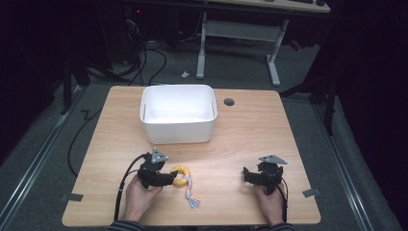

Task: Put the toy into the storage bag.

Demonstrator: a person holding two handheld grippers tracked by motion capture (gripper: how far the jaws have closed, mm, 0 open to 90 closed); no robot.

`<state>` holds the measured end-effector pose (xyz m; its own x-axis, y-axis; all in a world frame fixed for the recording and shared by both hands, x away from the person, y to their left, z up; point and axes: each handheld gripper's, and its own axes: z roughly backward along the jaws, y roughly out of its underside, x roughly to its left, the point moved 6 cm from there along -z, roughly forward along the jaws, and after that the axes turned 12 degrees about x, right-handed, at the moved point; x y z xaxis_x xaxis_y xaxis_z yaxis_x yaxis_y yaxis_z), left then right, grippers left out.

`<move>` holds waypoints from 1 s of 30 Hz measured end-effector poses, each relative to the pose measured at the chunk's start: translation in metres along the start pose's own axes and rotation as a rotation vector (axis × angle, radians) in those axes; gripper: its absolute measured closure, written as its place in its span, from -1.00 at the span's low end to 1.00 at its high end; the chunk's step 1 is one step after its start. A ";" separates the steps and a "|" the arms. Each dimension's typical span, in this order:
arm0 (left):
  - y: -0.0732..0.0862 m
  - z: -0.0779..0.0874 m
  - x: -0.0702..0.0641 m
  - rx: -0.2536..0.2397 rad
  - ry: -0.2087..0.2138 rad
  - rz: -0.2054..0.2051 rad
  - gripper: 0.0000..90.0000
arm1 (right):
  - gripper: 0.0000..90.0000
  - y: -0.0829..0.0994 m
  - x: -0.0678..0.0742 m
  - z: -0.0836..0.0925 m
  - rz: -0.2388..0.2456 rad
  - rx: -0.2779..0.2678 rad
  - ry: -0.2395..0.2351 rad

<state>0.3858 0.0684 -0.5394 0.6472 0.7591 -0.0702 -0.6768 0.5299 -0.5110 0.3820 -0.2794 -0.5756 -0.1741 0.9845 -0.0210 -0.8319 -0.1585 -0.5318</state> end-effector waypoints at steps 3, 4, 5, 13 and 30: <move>-0.002 -0.003 -0.001 0.015 0.007 -0.004 -0.15 | -0.83 0.000 0.000 0.000 0.000 0.000 0.000; -0.003 -0.007 -0.003 0.036 0.009 -0.012 -0.15 | -0.83 0.000 0.000 0.000 0.002 -0.001 0.000; -0.003 -0.008 -0.003 0.044 0.009 -0.014 -0.15 | -0.83 0.000 0.000 0.000 0.001 0.001 0.000; -0.003 -0.016 -0.005 0.083 -0.004 -0.015 -0.13 | -0.83 0.000 0.001 0.000 0.003 0.003 -0.002; -0.004 -0.027 -0.008 0.125 -0.017 -0.031 0.18 | -0.83 0.000 0.001 0.000 0.004 0.005 -0.001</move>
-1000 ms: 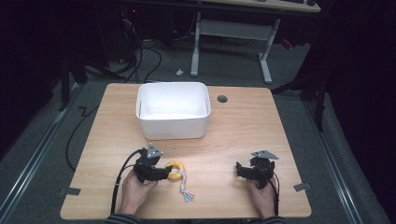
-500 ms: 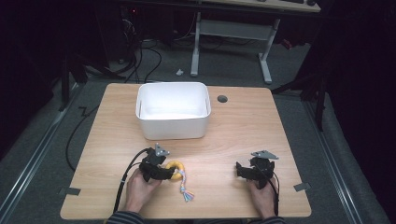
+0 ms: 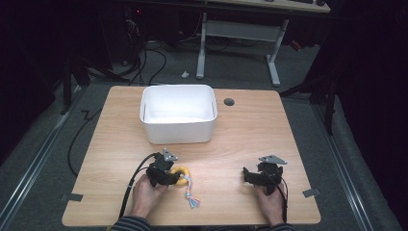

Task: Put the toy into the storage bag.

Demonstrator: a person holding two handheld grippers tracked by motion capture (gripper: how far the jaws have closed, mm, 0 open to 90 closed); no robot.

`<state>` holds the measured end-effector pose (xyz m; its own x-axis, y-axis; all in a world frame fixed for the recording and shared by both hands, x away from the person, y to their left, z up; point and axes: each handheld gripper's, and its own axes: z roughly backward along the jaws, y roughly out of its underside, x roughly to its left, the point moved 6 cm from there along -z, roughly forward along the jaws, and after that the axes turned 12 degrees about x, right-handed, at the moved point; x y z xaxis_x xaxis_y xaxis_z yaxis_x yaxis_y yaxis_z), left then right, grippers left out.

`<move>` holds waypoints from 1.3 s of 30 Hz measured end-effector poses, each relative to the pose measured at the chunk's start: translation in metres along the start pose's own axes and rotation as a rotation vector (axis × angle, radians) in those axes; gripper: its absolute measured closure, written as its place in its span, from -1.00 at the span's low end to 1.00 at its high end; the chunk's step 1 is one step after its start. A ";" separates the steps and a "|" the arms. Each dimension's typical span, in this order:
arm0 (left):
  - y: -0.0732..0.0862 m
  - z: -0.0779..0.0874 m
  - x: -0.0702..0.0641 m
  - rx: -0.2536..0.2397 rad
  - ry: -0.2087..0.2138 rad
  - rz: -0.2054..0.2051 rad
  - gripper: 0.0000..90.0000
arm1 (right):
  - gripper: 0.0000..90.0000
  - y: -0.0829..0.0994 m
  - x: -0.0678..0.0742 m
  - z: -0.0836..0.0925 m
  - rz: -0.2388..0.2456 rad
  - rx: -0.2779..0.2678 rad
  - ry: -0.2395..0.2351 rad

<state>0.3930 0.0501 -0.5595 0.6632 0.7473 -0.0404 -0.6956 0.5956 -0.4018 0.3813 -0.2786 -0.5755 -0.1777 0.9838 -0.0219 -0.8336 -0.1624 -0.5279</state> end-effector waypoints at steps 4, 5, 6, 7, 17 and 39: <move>-0.001 -0.002 -0.001 0.002 -0.013 -0.001 0.26 | -0.83 0.000 0.000 0.000 0.000 0.000 0.000; -0.001 -0.002 -0.002 0.003 -0.024 -0.009 0.30 | -0.83 0.000 0.000 0.000 0.000 0.000 0.000; -0.002 -0.003 -0.003 0.003 -0.025 -0.018 0.33 | -0.83 0.000 0.000 0.000 0.000 0.000 0.000; -0.002 -0.003 -0.003 0.003 -0.025 -0.018 0.39 | -0.83 0.000 0.000 0.000 0.000 0.000 0.000; -0.002 -0.002 -0.003 0.007 -0.019 -0.020 0.42 | -0.83 0.000 0.000 0.000 -0.001 -0.002 -0.001; 0.001 0.014 0.004 -0.021 0.018 0.011 0.50 | -0.83 0.000 0.001 0.000 0.014 -0.006 -0.007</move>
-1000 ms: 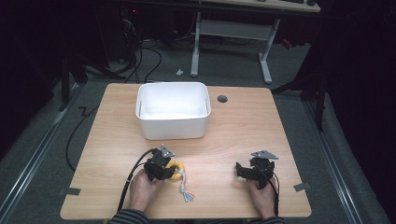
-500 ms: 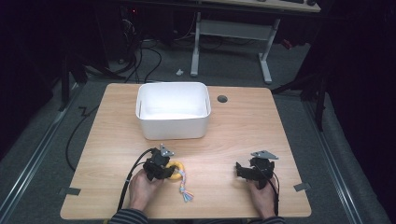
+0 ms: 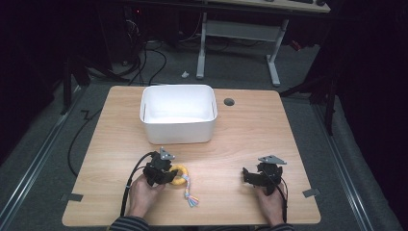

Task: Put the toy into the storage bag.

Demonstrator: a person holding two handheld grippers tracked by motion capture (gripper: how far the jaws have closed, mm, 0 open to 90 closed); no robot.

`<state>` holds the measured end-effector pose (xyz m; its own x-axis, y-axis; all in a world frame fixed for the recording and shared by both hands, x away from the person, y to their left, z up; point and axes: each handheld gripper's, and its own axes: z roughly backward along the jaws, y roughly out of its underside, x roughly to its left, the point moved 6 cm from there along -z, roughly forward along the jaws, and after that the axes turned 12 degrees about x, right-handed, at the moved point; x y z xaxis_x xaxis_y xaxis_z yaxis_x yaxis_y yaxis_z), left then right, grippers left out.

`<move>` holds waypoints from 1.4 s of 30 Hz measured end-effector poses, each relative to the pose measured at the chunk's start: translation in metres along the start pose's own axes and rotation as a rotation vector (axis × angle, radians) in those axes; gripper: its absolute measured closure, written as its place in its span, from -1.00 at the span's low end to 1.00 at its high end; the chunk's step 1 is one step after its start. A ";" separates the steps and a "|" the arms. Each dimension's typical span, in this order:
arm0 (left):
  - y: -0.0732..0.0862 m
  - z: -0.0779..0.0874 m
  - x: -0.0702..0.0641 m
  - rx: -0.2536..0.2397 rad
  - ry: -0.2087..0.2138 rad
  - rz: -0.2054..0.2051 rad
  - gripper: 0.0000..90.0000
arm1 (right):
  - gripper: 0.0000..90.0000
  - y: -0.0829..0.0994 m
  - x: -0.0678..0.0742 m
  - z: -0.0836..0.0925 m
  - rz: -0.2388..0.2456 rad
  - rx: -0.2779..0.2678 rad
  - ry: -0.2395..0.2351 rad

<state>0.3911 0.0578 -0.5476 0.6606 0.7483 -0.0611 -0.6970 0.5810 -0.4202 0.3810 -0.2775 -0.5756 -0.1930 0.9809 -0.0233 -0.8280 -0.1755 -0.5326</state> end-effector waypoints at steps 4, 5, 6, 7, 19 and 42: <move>0.001 0.003 0.002 0.002 0.005 0.003 0.50 | -0.83 0.000 0.000 0.000 0.000 0.000 0.000; 0.001 0.004 0.002 0.003 0.005 0.006 0.50 | -0.83 0.000 0.000 0.000 0.001 0.000 0.000; 0.001 0.005 0.003 0.001 0.004 0.005 0.50 | -0.83 0.000 0.000 0.000 -0.002 0.002 0.000; 0.001 0.006 0.003 0.000 0.009 0.012 0.50 | -0.83 0.000 0.000 0.000 -0.002 0.002 -0.001; -0.007 0.032 0.004 -0.027 0.015 0.003 0.50 | -0.83 0.000 0.001 0.000 -0.001 0.002 -0.002; -0.022 0.072 0.014 -0.066 0.043 0.009 0.50 | -0.83 0.001 0.001 0.000 0.000 0.003 -0.002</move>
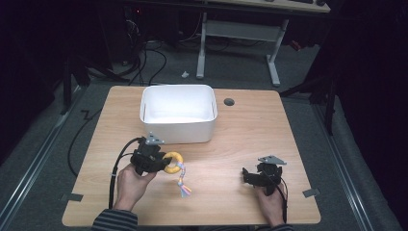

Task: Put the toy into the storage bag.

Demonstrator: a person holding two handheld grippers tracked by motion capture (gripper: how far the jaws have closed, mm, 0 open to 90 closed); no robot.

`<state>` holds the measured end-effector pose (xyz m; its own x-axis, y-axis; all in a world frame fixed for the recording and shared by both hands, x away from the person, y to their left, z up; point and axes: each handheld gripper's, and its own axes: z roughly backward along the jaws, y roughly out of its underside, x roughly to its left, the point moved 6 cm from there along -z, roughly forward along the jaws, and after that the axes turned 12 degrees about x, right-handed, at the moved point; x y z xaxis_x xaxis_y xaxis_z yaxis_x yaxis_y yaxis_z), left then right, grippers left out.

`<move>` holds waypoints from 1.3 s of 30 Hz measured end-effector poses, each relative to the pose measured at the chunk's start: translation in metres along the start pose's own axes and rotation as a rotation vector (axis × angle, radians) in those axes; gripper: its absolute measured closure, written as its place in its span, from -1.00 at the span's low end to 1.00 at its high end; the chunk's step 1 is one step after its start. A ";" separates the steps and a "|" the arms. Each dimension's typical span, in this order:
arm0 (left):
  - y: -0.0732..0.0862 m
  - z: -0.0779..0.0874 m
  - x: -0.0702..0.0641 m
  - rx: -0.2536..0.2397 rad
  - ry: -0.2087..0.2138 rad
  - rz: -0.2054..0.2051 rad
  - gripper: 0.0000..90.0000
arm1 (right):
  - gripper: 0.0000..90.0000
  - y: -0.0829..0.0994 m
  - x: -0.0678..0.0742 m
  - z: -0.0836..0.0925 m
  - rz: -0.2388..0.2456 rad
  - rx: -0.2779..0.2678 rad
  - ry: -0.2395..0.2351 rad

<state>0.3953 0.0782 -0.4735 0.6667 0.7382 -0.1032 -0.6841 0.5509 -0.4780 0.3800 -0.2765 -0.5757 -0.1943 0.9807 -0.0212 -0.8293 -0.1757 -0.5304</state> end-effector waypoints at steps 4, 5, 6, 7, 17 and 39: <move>-0.003 0.006 0.002 -0.003 0.007 0.006 0.50 | -0.83 0.000 0.000 0.000 0.001 0.000 0.000; -0.004 0.008 0.002 -0.003 0.007 0.005 0.50 | -0.83 0.000 0.000 0.000 -0.001 0.001 -0.001; -0.006 0.010 0.002 -0.001 0.006 0.002 0.50 | -0.83 0.000 0.000 0.000 -0.001 0.001 -0.001; -0.007 0.013 0.002 -0.003 0.003 0.000 0.50 | -0.83 0.000 0.000 0.000 -0.001 0.001 -0.001; -0.024 0.032 0.002 -0.024 0.016 -0.001 0.50 | -0.83 0.000 0.000 0.000 0.000 0.001 -0.001; -0.060 0.058 0.009 -0.053 0.066 0.010 0.50 | -0.83 0.000 0.001 0.000 0.007 -0.001 -0.005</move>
<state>0.4252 0.0743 -0.3952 0.6792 0.7153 -0.1644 -0.6753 0.5214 -0.5217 0.3797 -0.2758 -0.5756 -0.2027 0.9790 -0.0203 -0.8272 -0.1823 -0.5315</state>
